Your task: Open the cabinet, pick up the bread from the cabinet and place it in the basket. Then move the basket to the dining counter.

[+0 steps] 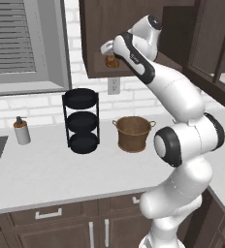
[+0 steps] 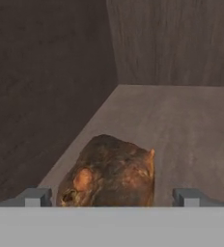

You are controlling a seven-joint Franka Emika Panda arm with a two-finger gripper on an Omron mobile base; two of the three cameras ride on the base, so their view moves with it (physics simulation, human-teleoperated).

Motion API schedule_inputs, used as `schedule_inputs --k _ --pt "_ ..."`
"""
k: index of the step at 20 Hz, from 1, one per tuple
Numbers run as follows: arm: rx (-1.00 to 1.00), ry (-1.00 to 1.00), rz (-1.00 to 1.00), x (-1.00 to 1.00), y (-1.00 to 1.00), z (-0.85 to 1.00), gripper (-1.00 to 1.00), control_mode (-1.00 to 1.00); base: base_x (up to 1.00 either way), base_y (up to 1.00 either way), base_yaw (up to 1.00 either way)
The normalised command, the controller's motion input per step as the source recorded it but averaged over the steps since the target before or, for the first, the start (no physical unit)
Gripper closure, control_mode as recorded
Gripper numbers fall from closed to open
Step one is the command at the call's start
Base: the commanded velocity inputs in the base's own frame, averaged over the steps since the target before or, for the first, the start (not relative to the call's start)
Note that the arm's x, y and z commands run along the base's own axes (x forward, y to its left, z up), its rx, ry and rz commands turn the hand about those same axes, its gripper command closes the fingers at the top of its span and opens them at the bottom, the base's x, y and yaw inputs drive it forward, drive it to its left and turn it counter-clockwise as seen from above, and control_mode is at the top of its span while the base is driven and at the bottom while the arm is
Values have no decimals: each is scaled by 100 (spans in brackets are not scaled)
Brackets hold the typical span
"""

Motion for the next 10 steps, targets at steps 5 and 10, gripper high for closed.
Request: schedule_inputs --k 5,10 --pt "1 0 0 27 12 -32 -100 -100 0 0 0" --pt "3 0 0 14 14 -49 100 -100 0 0 0"
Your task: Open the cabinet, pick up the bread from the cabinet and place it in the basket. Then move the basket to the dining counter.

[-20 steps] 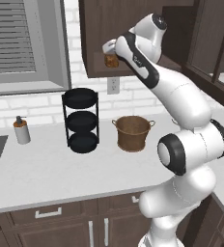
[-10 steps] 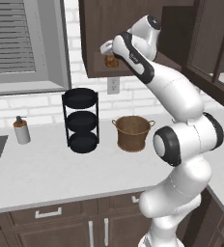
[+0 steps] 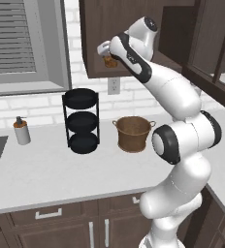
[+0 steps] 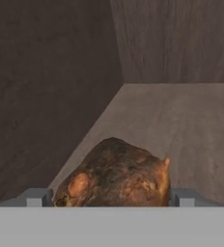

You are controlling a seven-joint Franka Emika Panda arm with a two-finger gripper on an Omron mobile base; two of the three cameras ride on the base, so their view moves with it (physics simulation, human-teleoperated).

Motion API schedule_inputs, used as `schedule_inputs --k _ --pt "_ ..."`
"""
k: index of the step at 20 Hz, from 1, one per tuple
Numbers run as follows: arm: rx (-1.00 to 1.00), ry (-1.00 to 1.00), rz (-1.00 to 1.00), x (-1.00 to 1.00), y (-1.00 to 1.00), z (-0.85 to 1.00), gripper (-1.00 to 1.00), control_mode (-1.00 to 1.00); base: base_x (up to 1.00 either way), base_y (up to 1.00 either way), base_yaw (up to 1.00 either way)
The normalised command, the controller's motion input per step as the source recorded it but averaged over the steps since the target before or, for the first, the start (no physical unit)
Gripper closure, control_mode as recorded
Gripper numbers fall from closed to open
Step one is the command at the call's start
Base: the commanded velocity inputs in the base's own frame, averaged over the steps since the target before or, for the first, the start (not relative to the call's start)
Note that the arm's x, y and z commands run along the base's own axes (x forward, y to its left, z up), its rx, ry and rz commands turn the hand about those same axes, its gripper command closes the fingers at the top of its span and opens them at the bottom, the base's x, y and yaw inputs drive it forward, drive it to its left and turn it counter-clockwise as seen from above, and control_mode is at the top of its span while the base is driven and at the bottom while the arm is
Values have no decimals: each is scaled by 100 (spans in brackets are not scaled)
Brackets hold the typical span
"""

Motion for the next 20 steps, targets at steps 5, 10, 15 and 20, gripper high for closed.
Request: schedule_inputs --k 5,10,15,20 --pt "4 0 2 -2 0 -50 100 -100 0 0 0" --pt "-1 -15 1 -72 2 -6 100 -100 0 0 0" --pt "-1 -12 0 -100 20 0 100 -100 0 0 0" --pt "0 0 0 -100 15 4 100 -100 0 0 0"
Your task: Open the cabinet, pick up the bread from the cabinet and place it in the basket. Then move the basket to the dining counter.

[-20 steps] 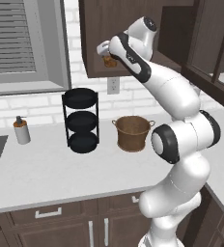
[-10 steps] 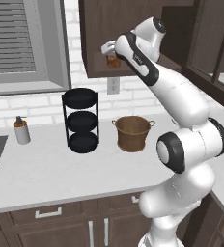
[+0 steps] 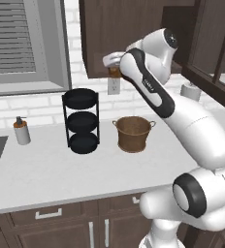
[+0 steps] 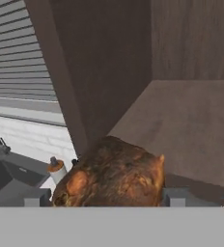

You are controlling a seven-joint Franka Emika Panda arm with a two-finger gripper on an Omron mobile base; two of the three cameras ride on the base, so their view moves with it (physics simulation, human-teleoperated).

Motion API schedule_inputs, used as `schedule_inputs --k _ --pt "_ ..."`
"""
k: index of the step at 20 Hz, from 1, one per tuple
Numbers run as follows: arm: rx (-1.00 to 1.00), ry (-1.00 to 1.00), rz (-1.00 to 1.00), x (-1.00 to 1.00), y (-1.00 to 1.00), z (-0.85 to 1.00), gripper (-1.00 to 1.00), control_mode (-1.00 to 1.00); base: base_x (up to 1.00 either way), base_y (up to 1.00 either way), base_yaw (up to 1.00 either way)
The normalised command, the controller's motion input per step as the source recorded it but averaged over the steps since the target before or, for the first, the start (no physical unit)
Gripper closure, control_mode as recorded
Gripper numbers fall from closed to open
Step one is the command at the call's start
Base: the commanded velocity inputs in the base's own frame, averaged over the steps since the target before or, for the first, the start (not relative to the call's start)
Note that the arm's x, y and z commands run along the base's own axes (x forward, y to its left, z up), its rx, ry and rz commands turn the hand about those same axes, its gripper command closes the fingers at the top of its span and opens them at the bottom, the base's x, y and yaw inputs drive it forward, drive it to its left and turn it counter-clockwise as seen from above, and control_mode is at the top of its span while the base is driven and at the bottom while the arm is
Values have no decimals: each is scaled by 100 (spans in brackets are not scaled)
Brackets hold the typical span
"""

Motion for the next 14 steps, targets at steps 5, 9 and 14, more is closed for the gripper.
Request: schedule_inputs --k 5,9,14 --pt "0 7 -2 -100 -9 16 100 -100 0 0 0" --pt "0 12 -8 -100 -13 4 100 -100 0 0 0" --pt "-10 0 -12 -93 -26 -62 100 -100 0 0 0"
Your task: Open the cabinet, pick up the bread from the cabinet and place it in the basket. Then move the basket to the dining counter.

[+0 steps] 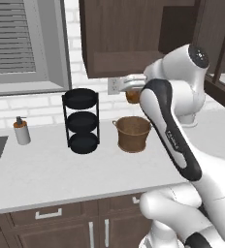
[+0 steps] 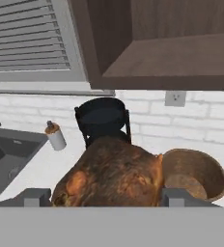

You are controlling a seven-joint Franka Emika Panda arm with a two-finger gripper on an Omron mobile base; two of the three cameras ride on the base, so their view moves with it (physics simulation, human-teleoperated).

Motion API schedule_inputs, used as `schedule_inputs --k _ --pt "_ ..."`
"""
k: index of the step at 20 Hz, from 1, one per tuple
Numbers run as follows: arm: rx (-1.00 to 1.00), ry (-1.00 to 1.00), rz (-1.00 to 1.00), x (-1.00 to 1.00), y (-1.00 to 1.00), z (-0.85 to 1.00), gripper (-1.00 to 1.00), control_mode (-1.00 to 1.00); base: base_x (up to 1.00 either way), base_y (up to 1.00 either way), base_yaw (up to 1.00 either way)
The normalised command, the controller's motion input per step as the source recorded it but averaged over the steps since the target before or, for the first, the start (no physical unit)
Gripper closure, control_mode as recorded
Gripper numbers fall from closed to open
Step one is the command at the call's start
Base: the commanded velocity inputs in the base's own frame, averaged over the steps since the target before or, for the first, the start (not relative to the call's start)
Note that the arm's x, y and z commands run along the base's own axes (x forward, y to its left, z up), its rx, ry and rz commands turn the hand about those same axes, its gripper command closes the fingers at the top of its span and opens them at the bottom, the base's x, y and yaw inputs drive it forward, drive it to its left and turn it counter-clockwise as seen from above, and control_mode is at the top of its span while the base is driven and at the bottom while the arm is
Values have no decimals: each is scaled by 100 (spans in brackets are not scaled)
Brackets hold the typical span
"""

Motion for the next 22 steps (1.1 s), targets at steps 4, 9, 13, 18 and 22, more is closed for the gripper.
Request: schedule_inputs --k 4,9,13,18,22 --pt "-12 -3 -10 -11 -83 -100 100 -100 0 0 0" --pt "-2 2 -10 53 -76 -100 100 -100 0 0 0" --pt "0 9 -9 100 -18 -97 100 -100 0 0 0" --pt "0 7 -8 99 1 -49 100 -100 0 0 0" --pt "2 12 -6 74 0 -4 100 -100 0 0 0"
